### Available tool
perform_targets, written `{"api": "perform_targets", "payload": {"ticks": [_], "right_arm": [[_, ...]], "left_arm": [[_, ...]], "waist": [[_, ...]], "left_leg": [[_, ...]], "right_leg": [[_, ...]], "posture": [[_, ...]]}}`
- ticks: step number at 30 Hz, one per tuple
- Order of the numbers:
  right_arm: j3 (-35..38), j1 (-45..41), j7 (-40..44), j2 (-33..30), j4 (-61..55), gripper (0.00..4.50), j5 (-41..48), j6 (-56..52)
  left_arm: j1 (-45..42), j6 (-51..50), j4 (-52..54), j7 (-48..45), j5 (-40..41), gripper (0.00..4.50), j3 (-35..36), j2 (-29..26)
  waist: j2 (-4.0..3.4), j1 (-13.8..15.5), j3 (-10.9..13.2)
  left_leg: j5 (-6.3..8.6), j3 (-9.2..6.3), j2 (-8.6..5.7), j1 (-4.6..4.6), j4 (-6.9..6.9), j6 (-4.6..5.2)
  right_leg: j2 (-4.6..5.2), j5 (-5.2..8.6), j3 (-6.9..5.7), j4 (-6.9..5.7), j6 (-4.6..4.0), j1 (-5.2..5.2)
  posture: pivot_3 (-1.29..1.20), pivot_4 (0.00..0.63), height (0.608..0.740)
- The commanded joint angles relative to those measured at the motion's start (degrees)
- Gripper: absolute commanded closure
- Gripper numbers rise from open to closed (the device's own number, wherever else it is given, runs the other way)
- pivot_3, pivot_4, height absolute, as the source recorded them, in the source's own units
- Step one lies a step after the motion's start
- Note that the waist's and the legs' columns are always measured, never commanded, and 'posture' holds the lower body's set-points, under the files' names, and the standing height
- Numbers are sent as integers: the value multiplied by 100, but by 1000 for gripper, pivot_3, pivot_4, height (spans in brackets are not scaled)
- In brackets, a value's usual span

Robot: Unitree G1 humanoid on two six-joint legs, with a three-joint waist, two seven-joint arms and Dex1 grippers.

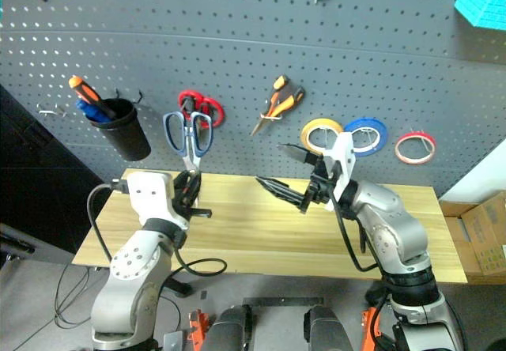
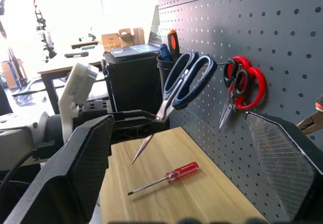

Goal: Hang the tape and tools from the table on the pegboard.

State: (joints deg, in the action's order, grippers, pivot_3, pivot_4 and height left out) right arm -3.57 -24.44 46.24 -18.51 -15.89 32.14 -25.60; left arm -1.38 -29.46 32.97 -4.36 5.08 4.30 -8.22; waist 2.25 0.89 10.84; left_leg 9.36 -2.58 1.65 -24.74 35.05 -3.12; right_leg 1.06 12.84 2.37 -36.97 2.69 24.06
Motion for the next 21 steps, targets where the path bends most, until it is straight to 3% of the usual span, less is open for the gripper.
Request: {"api": "perform_targets", "payload": {"ticks": [1,10,21], "right_arm": [[39,-165,40,45,-60,0,20,203],[57,-223,-17,34,-30,0,-25,258],[92,-202,-162,40,-97,0,-53,252]], "left_arm": [[-124,220,74,63,6,3985,55,51],[-851,350,-685,-92,167,3985,448,-180],[-1273,267,-1264,-442,275,3985,306,-325]], "waist": [[1,12,-16],[3,49,-131],[3,43,-142]], "left_leg": [[0,0,0,0,0,0],[0,3,0,8,5,0],[-1,3,1,11,8,1]], "right_leg": [[0,-1,0,0,2,0],[-4,-4,2,-4,2,-6],[-5,-7,3,-11,5,-8]], "posture": [[125,83,740],[115,75,740],[92,80,740]]}}
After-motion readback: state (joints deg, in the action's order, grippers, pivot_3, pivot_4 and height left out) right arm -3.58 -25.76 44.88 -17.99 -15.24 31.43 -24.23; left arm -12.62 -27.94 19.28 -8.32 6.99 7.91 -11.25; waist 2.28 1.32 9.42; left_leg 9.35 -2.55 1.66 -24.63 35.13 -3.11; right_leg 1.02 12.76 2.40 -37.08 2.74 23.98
